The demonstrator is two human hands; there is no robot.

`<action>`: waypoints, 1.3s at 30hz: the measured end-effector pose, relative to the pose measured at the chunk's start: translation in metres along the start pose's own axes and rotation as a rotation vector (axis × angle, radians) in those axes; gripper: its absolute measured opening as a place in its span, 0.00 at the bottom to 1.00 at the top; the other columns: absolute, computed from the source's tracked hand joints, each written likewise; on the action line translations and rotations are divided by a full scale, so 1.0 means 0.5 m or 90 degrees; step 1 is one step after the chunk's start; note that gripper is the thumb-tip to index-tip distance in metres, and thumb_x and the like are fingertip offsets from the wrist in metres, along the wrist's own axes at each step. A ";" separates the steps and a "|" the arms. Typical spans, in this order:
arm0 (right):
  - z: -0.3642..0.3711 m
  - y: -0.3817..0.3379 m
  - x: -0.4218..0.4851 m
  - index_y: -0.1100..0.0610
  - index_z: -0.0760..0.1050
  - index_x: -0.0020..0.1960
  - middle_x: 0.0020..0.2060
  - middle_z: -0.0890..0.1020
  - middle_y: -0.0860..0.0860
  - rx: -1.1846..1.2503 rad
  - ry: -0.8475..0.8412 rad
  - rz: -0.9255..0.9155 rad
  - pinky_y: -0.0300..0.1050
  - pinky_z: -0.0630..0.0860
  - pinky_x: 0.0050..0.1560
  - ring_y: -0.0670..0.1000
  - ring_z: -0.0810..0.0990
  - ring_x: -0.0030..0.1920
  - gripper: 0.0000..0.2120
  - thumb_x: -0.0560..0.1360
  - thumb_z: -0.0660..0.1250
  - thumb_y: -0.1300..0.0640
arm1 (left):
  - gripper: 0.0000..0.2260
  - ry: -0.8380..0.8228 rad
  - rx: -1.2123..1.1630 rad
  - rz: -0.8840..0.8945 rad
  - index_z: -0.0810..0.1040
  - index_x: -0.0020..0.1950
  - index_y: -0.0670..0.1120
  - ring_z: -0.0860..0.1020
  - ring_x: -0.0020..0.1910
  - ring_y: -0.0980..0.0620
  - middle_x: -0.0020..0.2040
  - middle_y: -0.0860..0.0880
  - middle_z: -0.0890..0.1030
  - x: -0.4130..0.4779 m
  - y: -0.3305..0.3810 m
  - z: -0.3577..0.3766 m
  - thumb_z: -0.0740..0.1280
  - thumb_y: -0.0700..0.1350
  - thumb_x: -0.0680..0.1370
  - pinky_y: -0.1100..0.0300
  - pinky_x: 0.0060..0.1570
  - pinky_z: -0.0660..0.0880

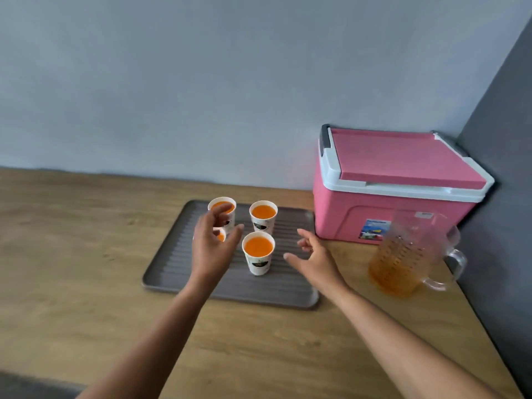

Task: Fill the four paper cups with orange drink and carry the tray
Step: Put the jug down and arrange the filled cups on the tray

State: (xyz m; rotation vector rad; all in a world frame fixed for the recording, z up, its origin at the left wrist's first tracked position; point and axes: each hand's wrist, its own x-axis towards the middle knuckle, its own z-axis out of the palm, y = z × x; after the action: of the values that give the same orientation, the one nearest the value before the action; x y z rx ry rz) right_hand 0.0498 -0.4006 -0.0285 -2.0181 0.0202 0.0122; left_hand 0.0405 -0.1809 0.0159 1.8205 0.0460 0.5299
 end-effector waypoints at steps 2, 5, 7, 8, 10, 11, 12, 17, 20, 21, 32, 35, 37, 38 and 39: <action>0.037 0.005 0.011 0.49 0.61 0.77 0.64 0.72 0.48 -0.015 -0.048 0.032 0.43 0.68 0.66 0.46 0.71 0.65 0.45 0.67 0.80 0.51 | 0.31 0.016 0.073 -0.022 0.69 0.68 0.58 0.73 0.61 0.54 0.62 0.52 0.74 0.017 -0.052 -0.047 0.77 0.50 0.69 0.57 0.60 0.71; 0.096 0.007 0.017 0.50 0.53 0.80 0.69 0.67 0.46 0.011 -0.079 0.065 0.42 0.62 0.68 0.45 0.65 0.71 0.54 0.64 0.82 0.51 | 0.48 -0.067 0.124 -0.109 0.57 0.76 0.59 0.64 0.72 0.51 0.73 0.51 0.64 0.038 -0.131 -0.106 0.81 0.54 0.63 0.50 0.70 0.64; 0.130 0.010 0.016 0.50 0.53 0.80 0.69 0.67 0.43 0.027 -0.076 0.068 0.40 0.63 0.68 0.44 0.65 0.71 0.54 0.64 0.82 0.55 | 0.55 -0.146 0.124 -0.158 0.52 0.78 0.59 0.60 0.76 0.51 0.77 0.51 0.59 0.047 -0.184 -0.126 0.82 0.56 0.60 0.47 0.74 0.60; 0.147 0.014 0.017 0.48 0.56 0.78 0.68 0.69 0.41 0.040 -0.063 0.064 0.38 0.65 0.66 0.44 0.68 0.70 0.52 0.64 0.82 0.57 | 0.57 -0.179 0.116 -0.174 0.51 0.78 0.59 0.59 0.76 0.52 0.78 0.50 0.58 0.051 -0.206 -0.132 0.83 0.55 0.59 0.47 0.74 0.60; 0.177 0.022 0.014 0.44 0.59 0.72 0.63 0.74 0.38 0.067 -0.035 0.057 0.30 0.68 0.60 0.43 0.73 0.65 0.47 0.63 0.82 0.63 | 0.57 -0.237 0.070 -0.196 0.51 0.79 0.56 0.62 0.74 0.54 0.77 0.50 0.62 0.058 -0.239 -0.137 0.83 0.50 0.60 0.51 0.73 0.62; 0.189 0.026 0.013 0.43 0.60 0.71 0.62 0.75 0.38 0.078 -0.017 0.055 0.27 0.68 0.58 0.42 0.74 0.64 0.46 0.63 0.82 0.64 | 0.54 -0.264 0.039 -0.198 0.52 0.79 0.55 0.64 0.72 0.56 0.75 0.51 0.65 0.062 -0.246 -0.137 0.83 0.45 0.61 0.57 0.70 0.63; 0.207 0.030 0.014 0.43 0.60 0.70 0.62 0.76 0.39 0.089 0.009 0.060 0.28 0.69 0.60 0.41 0.74 0.64 0.46 0.62 0.81 0.64 | 0.52 -0.299 0.018 -0.193 0.54 0.78 0.54 0.66 0.71 0.57 0.72 0.53 0.69 0.070 -0.260 -0.139 0.82 0.42 0.63 0.62 0.68 0.65; 0.225 0.033 0.010 0.40 0.67 0.63 0.59 0.78 0.39 0.081 0.086 0.074 0.42 0.73 0.65 0.38 0.77 0.61 0.36 0.65 0.80 0.63 | 0.39 -0.333 -0.001 -0.185 0.65 0.71 0.55 0.75 0.63 0.55 0.63 0.56 0.76 0.079 -0.282 -0.121 0.80 0.42 0.65 0.56 0.64 0.73; 0.243 0.024 0.007 0.38 0.68 0.59 0.57 0.79 0.37 0.066 0.133 0.089 0.41 0.73 0.62 0.38 0.77 0.59 0.31 0.67 0.79 0.61 | 0.35 -0.312 0.019 -0.184 0.67 0.70 0.53 0.75 0.61 0.55 0.60 0.56 0.76 0.086 -0.286 -0.115 0.79 0.43 0.67 0.60 0.59 0.71; 0.247 0.025 0.007 0.39 0.69 0.60 0.57 0.79 0.37 0.069 0.146 0.089 0.42 0.74 0.62 0.40 0.78 0.60 0.31 0.67 0.79 0.61 | 0.34 -0.302 0.021 -0.177 0.68 0.69 0.53 0.76 0.60 0.54 0.59 0.56 0.77 0.087 -0.285 -0.113 0.79 0.43 0.67 0.60 0.58 0.71; 0.276 0.031 0.039 0.38 0.70 0.57 0.53 0.80 0.37 0.066 0.173 0.090 0.37 0.74 0.56 0.31 0.79 0.53 0.29 0.68 0.79 0.62 | 0.31 -0.280 0.012 -0.169 0.69 0.64 0.57 0.77 0.58 0.58 0.58 0.59 0.77 0.093 -0.303 -0.100 0.80 0.45 0.67 0.63 0.55 0.73; 0.281 0.029 0.052 0.39 0.70 0.56 0.52 0.80 0.36 0.060 0.169 0.085 0.35 0.74 0.54 0.29 0.78 0.51 0.28 0.67 0.79 0.62 | 0.31 -0.271 0.016 -0.170 0.69 0.65 0.56 0.76 0.57 0.61 0.56 0.61 0.77 0.095 -0.302 -0.097 0.80 0.45 0.67 0.69 0.52 0.72; 0.283 0.029 0.059 0.37 0.70 0.55 0.51 0.80 0.36 0.050 0.163 0.077 0.34 0.74 0.53 0.30 0.78 0.51 0.28 0.67 0.80 0.60 | 0.31 -0.263 0.017 -0.173 0.70 0.65 0.56 0.76 0.56 0.63 0.56 0.63 0.77 0.095 -0.302 -0.095 0.80 0.45 0.67 0.71 0.51 0.71; 0.282 0.030 0.063 0.36 0.70 0.55 0.52 0.80 0.36 0.046 0.157 0.073 0.34 0.74 0.53 0.32 0.79 0.53 0.28 0.67 0.80 0.59 | 0.31 -0.258 0.016 -0.173 0.69 0.64 0.56 0.76 0.56 0.63 0.56 0.63 0.77 0.095 -0.302 -0.094 0.80 0.45 0.66 0.70 0.52 0.72; 0.281 0.030 0.066 0.36 0.69 0.56 0.52 0.80 0.36 0.042 0.149 0.068 0.34 0.74 0.53 0.34 0.79 0.54 0.28 0.67 0.80 0.58 | 0.31 -0.253 0.018 -0.171 0.69 0.64 0.57 0.76 0.56 0.64 0.56 0.63 0.77 0.095 -0.303 -0.091 0.80 0.45 0.66 0.69 0.52 0.72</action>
State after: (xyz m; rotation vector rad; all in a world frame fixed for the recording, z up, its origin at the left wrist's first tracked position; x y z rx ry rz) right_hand 0.0823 -0.2808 -0.1036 -1.9415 0.2739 -0.1540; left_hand 0.1011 -0.0774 -0.0974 1.8803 0.0264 -0.0264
